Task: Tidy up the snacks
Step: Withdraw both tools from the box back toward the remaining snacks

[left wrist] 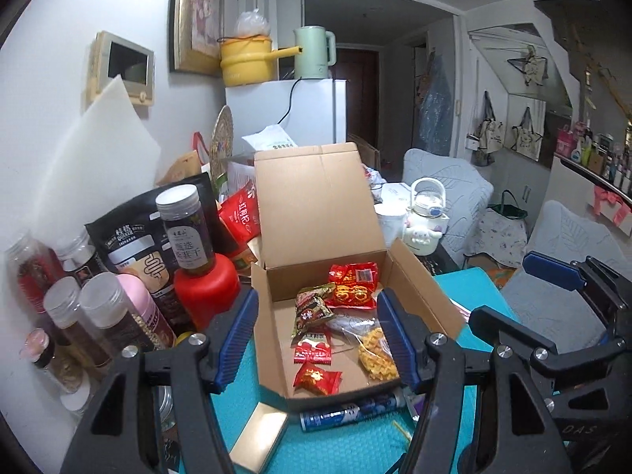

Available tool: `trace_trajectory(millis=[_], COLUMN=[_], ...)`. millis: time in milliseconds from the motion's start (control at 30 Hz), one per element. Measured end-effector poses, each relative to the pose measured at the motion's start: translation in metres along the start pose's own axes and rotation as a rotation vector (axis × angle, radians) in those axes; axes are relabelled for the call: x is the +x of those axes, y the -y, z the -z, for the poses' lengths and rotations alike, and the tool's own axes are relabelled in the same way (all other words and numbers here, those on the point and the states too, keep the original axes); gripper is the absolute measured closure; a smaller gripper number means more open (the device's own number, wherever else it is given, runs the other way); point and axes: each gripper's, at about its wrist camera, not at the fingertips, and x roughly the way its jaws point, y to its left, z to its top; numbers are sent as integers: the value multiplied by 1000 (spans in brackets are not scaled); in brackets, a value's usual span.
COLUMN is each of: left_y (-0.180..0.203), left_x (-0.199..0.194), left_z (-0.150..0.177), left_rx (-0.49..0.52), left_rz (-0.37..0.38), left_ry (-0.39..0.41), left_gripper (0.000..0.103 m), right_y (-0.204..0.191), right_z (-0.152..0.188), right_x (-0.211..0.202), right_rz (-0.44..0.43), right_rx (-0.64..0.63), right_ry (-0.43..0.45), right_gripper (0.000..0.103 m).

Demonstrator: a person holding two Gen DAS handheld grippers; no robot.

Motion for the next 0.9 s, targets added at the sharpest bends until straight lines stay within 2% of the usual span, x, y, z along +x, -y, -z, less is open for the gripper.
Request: trace_trajectory(millis=[333, 567, 700, 900], left_y=[11, 12, 10, 0], left_x=[-43, -58, -60, -55], left_z=[25, 48, 64, 80], left_rx=[25, 31, 38, 18], left_rz=[59, 83, 97, 113], left_ry=[22, 9, -20, -70], left_gripper=[41, 41, 41, 41], right_y=[-16, -24, -26, -30], right_z=[26, 51, 67, 95], right_x=[-50, -70, -75, -70], right_rz=[16, 24, 33, 47], right_rx=[21, 57, 82, 122], right_ry=[38, 35, 17, -57], right_gripper=[15, 15, 15, 15])
